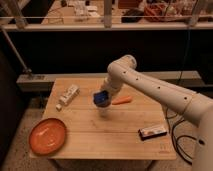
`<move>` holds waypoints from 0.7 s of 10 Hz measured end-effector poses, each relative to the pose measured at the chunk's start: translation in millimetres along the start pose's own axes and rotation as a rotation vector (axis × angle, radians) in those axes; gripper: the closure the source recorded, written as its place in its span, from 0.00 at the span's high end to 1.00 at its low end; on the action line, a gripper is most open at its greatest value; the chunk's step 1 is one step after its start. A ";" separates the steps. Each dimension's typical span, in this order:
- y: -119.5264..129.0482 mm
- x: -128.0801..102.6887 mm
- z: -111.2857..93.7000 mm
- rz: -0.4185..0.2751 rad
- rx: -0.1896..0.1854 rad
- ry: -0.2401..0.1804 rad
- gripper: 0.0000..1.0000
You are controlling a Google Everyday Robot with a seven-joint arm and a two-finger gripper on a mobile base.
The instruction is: Place the white sponge in the ceramic cup
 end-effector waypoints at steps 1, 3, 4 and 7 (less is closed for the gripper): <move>0.0 -0.4 0.7 0.001 0.000 -0.001 0.35; -0.6 -1.7 0.7 0.000 0.001 -0.002 0.52; -0.9 -2.2 0.9 -0.001 0.001 -0.002 0.54; -2.0 -3.7 0.6 0.000 0.003 -0.003 0.54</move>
